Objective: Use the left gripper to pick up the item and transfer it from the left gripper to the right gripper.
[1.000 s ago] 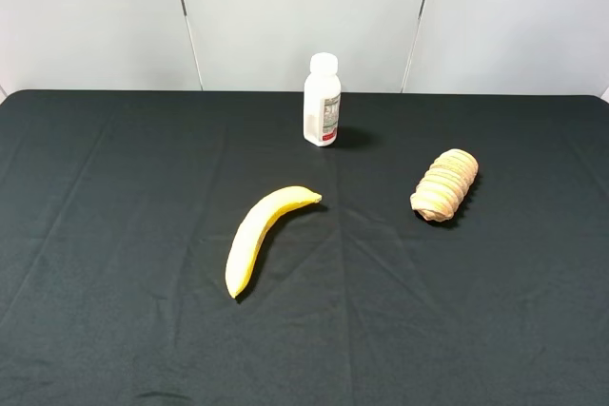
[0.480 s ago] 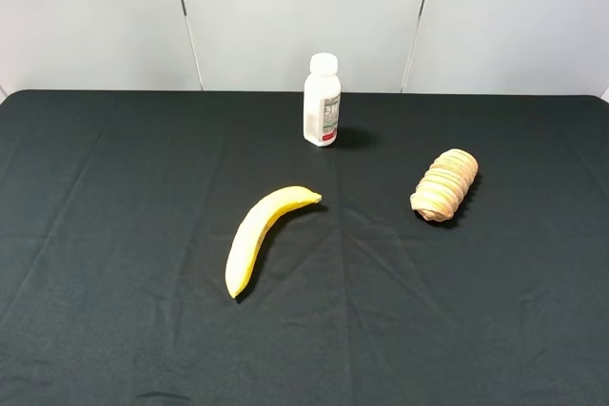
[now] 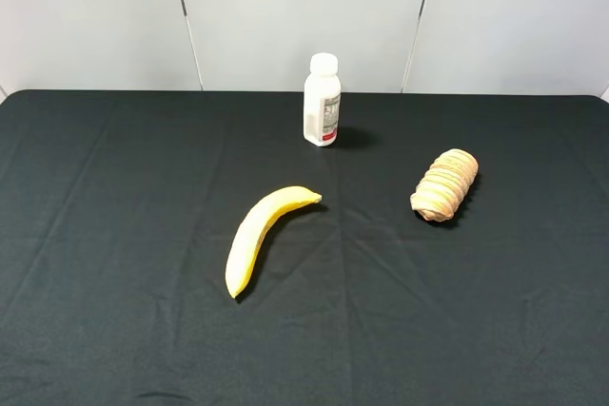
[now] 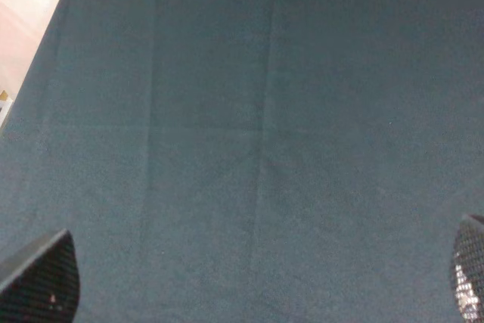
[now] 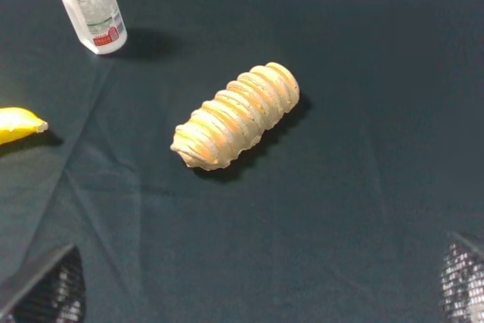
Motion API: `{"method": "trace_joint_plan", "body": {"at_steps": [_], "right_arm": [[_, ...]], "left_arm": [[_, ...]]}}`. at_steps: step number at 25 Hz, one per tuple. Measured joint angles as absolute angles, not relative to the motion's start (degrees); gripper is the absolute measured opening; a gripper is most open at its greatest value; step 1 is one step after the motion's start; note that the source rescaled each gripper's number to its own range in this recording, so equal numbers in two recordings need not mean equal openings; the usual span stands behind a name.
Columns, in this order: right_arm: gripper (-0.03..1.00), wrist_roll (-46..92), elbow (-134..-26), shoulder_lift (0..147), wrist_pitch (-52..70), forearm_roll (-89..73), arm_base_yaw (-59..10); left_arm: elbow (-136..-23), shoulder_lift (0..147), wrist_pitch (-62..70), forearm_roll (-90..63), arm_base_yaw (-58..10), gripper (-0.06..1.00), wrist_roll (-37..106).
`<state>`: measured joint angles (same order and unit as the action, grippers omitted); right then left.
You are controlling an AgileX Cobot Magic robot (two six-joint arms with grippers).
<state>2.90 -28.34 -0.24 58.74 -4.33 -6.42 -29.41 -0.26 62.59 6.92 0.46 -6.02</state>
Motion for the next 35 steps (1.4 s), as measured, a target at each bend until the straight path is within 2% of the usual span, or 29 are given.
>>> {"method": "trace_joint_plan", "body": {"at_steps": [6, 15, 35], "right_arm": [[1.00, 2.90, -28.34, -0.24, 58.74, -4.33, -5.87], [1.00, 2.90, -28.34, -0.24, 58.68, -4.38, 3.02], [1.00, 2.90, -28.34, -0.24, 58.68, -4.38, 3.09]], "left_arm": [[-29.41, -0.26, 62.59, 6.92, 0.46, 0.98, -6.02], [-29.41, -0.26, 62.59, 6.87, 0.46, 0.98, -6.02], [-29.41, -0.26, 62.59, 6.85, 0.46, 0.98, -5.83]]}}
